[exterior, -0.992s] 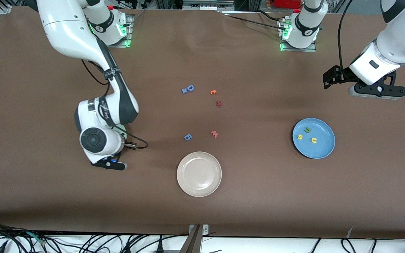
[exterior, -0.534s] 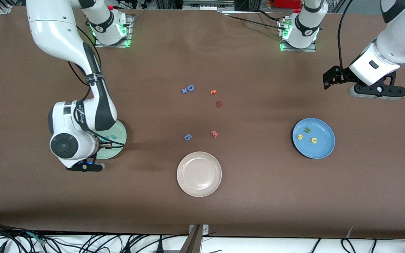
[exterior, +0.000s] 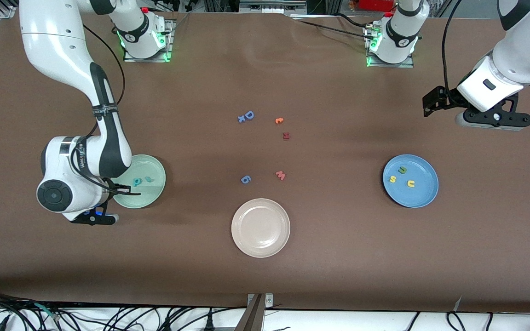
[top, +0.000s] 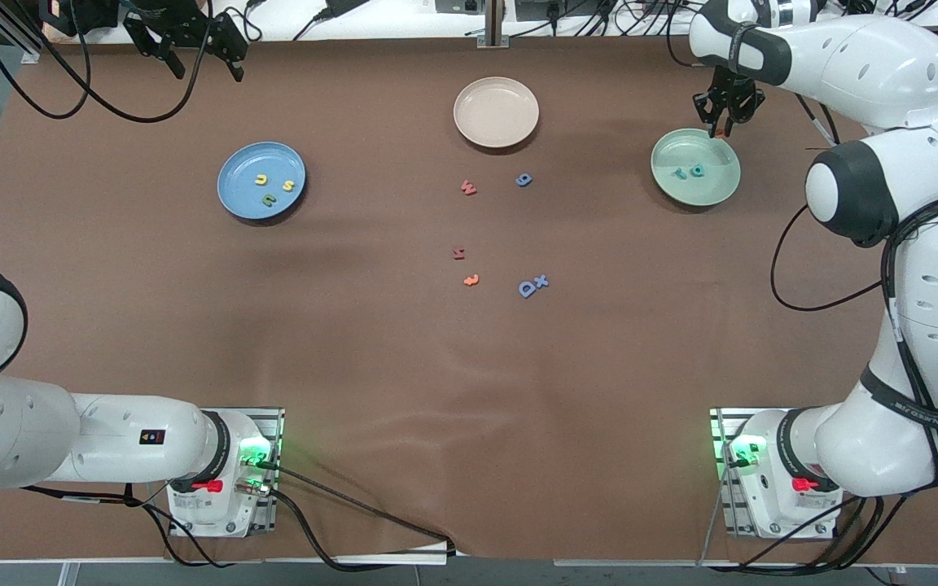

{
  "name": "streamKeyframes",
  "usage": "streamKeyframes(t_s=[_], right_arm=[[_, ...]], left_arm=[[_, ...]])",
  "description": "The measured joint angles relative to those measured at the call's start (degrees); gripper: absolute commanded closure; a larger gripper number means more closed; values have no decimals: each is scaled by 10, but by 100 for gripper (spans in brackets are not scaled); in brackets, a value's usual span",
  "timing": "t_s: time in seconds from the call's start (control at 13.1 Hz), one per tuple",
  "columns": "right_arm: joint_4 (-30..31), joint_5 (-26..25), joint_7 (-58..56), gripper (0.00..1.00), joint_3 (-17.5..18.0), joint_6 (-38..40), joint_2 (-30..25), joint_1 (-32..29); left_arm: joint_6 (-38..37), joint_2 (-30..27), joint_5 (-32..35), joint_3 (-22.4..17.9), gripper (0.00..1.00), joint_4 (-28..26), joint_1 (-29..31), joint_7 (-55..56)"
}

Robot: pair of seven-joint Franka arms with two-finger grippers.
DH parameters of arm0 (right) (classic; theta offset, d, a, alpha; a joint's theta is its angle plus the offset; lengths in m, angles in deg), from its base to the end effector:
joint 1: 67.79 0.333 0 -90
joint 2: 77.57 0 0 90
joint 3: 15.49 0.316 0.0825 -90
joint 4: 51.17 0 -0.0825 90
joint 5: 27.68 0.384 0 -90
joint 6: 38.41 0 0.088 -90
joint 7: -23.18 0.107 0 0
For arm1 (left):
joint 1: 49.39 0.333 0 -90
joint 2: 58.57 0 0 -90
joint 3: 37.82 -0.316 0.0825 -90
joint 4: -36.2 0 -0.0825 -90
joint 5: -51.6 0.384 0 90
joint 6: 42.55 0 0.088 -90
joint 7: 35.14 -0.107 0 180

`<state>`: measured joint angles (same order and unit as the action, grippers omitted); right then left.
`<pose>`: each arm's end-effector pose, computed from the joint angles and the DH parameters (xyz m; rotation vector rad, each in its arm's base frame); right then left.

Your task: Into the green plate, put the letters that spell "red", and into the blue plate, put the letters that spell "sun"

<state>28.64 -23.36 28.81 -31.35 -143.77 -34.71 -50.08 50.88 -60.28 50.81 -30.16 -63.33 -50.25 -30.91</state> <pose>0.6942 0.0639 0.2562 2.9707 -0.0762 -0.3976 0.5380 -0.0829 0.5672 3.1360 -0.1150 -0.1216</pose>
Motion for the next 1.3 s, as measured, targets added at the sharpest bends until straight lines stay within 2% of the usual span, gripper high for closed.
streamKeyframes(t_s=[0.08,0.15,0.69,1.3], right_arm=[[0,4,0,2,0,0,0,0],[0,6,0,0,1,-1,0,0],[-3,7,0,0,1,2,-8,3],[-5,8,0,0,7,81,-74,7]], left_arm=[[0,0,0,0,0,0,0,0],[0,0,0,0,0,0,0,0],[0,0,0,0,0,0,0,0],[0,0,0,0,0,0,0,0]])
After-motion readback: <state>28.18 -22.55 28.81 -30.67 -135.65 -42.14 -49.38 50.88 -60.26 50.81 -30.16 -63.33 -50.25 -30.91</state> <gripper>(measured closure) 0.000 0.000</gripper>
